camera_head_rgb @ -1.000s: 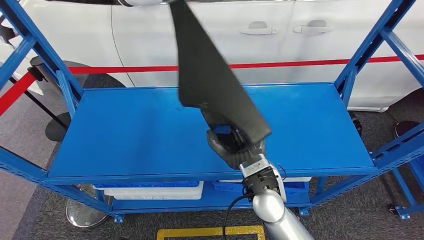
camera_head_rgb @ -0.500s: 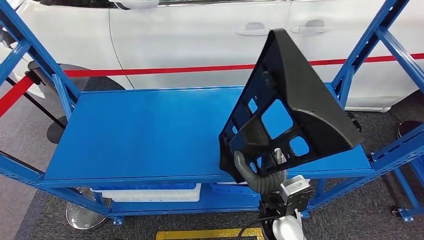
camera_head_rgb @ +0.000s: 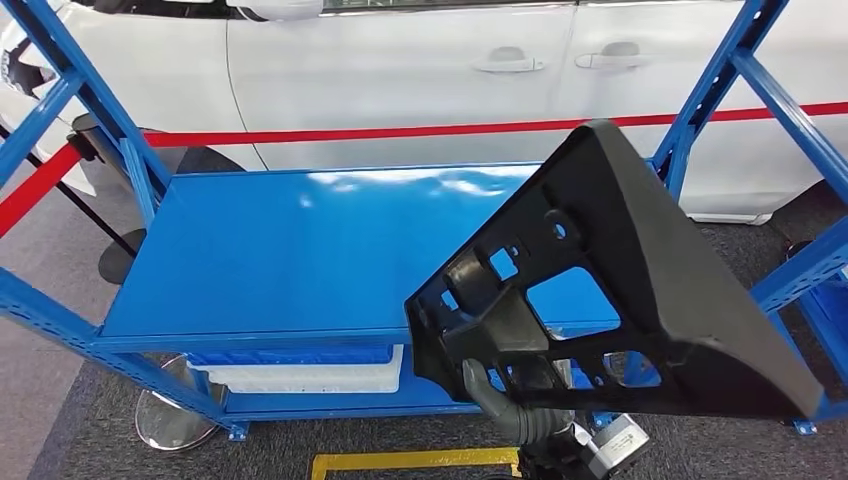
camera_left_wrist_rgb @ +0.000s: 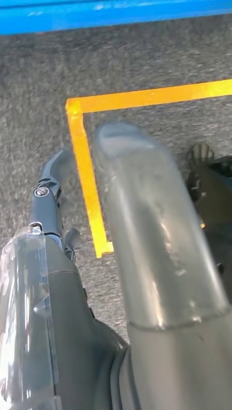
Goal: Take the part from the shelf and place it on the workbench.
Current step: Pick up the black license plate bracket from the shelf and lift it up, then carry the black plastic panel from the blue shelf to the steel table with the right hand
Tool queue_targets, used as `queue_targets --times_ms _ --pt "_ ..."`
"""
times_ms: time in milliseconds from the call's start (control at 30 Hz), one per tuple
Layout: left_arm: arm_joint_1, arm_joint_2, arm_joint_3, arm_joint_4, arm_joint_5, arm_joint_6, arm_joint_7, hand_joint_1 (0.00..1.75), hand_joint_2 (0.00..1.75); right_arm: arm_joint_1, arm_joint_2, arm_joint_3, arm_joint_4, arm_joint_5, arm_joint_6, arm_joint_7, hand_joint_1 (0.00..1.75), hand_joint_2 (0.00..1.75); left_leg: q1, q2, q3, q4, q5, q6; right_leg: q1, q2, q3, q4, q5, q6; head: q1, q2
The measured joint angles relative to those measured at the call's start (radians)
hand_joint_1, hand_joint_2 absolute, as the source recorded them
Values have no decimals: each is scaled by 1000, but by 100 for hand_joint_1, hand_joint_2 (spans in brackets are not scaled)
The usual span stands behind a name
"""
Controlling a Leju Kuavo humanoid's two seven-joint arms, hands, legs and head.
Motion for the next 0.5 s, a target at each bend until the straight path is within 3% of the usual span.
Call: queue_targets --times_ms 33,67,167,200,233,267,333,400,433,500 --pt "0 0 3 0 0 0 1 0 0 7 -1 0 -6 0 5 -3 175 175 2 2 -6 -5 12 7 -1 1 -5 8 -15 6 1 0" --pt "0 -1 6 0 0 0 1 0 0 12 -2 0 -11 0 10 -6 175 175 5 5 -13 -10 26 13 -2 2 -15 32 -48 11 3 0" --pt "-1 -2 13 0 -1 -1 2 0 0 26 -6 0 -21 3 21 -10 175 175 7 10 -50 -12 57 21 -8 3 -58 198 -188 24 10 0" --pt "0 -2 14 0 -2 -1 2 0 0 30 -8 0 -22 6 23 -11 175 175 7 11 -65 -10 67 19 -10 2 -60 242 -205 29 11 0" --pt "0 -2 14 0 -2 -1 3 0 0 34 -9 0 -22 9 25 -11 175 175 8 11 -80 -7 76 16 -13 2 -47 257 -198 32 11 0" --pt "0 -3 15 0 -2 -1 3 0 0 38 -11 0 -24 11 26 -12 175 175 9 12 -94 -2 83 12 -16 2 -17 236 -177 34 11 0" --pt "0 -5 16 0 -2 -2 3 0 0 42 -12 0 -29 13 27 -12 175 175 11 11 -121 12 94 3 -19 2 83 113 -142 35 11 0" --pt "-1 -6 16 0 -2 -2 3 0 0 45 -13 -1 -36 13 28 -13 175 175 11 10 -135 24 103 -9 -15 5 154 9 -144 25 11 0" --pt "-1 -6 16 0 -2 -2 4 0 0 47 -13 -1 -39 13 28 -15 175 175 10 10 -139 26 109 -16 -11 7 163 -11 -149 18 12 0" --pt "1 -6 18 0 -2 -2 4 0 0 50 -13 -2 -42 13 29 -16 175 175 12 9 -144 26 120 -30 -10 7 151 -16 -137 -1 15 0"
